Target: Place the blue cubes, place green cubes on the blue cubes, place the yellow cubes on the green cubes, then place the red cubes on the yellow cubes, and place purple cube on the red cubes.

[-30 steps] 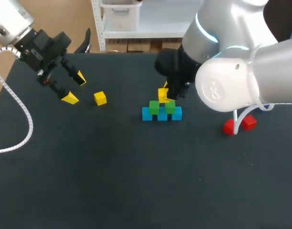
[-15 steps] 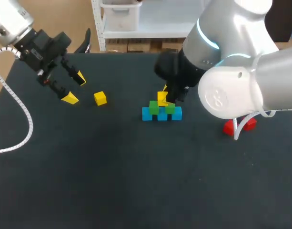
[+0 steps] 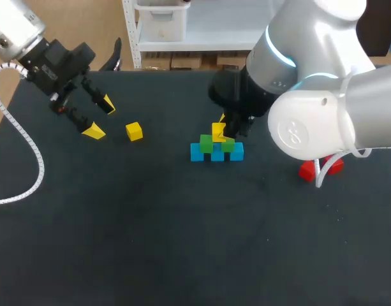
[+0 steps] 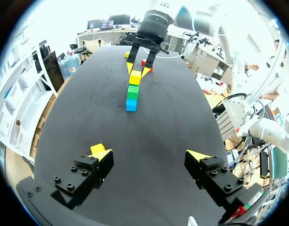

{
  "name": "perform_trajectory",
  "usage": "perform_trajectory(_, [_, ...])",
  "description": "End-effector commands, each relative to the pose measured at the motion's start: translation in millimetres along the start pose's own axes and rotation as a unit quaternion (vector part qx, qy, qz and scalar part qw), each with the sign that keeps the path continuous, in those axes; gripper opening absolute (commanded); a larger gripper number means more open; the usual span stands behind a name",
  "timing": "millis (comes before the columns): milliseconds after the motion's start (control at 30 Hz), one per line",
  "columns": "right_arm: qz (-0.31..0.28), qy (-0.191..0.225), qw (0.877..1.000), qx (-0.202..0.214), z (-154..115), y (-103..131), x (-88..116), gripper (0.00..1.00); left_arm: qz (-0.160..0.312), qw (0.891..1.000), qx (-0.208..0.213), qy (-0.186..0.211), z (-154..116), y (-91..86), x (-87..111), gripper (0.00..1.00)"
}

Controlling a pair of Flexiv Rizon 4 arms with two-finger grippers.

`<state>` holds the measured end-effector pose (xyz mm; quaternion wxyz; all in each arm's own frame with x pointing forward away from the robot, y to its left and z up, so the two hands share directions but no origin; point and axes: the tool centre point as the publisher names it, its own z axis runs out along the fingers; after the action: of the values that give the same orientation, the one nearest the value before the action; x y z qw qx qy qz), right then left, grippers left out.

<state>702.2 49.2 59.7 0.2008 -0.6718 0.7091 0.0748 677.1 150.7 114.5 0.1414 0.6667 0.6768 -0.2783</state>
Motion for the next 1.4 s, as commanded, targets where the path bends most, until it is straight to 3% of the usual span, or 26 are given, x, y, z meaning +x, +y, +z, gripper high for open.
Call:
perform_trajectory(33, [-0.001,-0.001,1.000,0.000,0.0,0.4,0.3,0.00,0.001,1.000,0.001,0.000,-0.1,1.3,0.5,1.00])
perform_trajectory(1400, [-0.001,0.000,1.000,-0.008,2.9,2.8,-2.4,0.00,0.001,1.000,0.001,0.000,-0.1,1.3,0.5,1.00])
